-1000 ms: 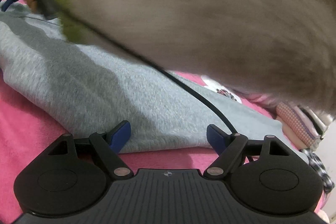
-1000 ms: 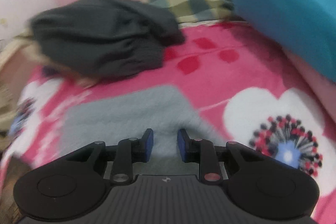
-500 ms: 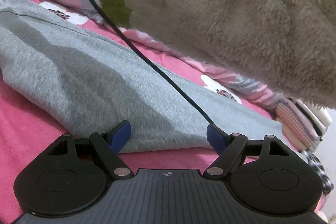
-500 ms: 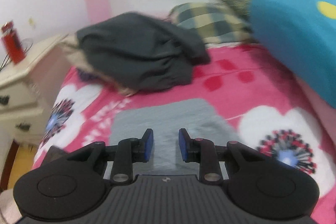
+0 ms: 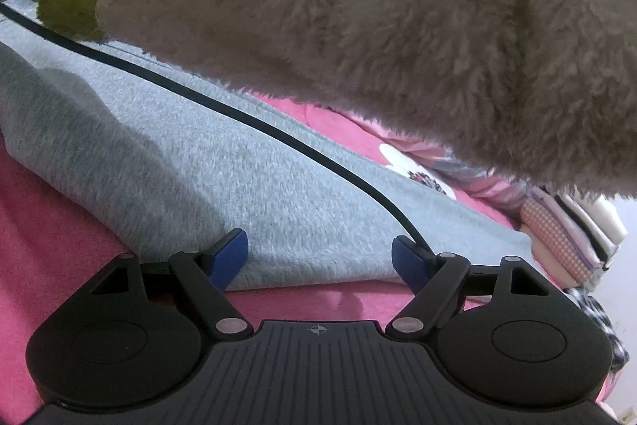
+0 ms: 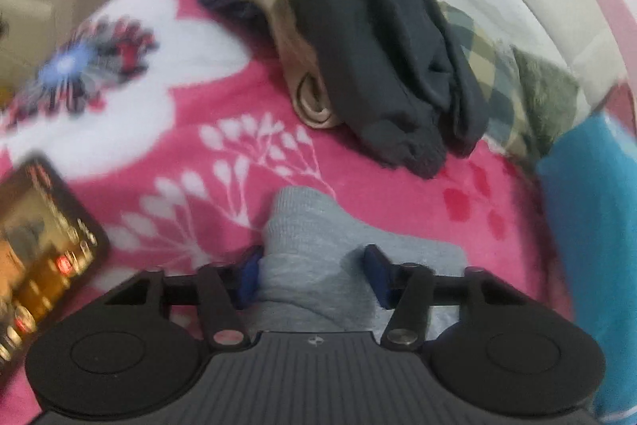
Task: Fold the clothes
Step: 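Move the open right tool toward the dark clothes by the pillow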
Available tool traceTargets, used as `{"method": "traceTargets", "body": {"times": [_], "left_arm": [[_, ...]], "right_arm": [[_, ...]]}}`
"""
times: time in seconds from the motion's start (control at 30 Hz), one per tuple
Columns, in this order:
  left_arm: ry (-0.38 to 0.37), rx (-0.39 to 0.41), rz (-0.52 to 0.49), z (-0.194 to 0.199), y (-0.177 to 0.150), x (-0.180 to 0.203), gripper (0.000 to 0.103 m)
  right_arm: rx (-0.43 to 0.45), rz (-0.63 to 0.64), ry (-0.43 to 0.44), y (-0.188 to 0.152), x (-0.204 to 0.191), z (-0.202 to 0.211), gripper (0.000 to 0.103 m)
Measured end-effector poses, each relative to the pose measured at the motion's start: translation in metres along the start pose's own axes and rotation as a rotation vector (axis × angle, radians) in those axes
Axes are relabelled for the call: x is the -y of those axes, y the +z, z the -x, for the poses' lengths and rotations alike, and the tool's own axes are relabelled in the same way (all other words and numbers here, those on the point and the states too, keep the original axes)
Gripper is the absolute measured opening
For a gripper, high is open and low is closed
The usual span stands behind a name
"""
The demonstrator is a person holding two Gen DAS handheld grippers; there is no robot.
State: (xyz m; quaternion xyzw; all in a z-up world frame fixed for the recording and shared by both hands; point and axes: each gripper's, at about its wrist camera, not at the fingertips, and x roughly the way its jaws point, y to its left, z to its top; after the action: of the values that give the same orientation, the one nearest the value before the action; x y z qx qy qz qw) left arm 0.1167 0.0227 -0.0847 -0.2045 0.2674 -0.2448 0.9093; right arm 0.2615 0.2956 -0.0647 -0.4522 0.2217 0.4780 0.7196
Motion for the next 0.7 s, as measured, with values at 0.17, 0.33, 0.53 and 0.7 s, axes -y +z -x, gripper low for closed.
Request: {"method": "traceTargets", "body": {"times": [0.17, 0.33, 0.53, 0.7], "left_arm": [[0.003, 0.000, -0.002, 0.001, -0.001, 0.003, 0.080], [0.005, 0.001, -0.003, 0.001, -0.002, 0.005, 0.080], [0.005, 0.002, -0.003, 0.001, -0.003, 0.007, 0.080], [-0.004, -0.003, -0.002, 0.002, -0.004, 0.010, 0.082]], "right_arm": [[0.127, -0.238, 0.025, -0.005, 0.035, 0.030, 0.035], [0.165, -0.318, 0.112, -0.017, 0.038, 0.011, 0.036], [0.234, -0.254, 0.154, -0.009, 0.031, 0.016, 0.059], [0.377, -0.380, 0.068, -0.019, 0.088, 0.087, 0.059]]}}
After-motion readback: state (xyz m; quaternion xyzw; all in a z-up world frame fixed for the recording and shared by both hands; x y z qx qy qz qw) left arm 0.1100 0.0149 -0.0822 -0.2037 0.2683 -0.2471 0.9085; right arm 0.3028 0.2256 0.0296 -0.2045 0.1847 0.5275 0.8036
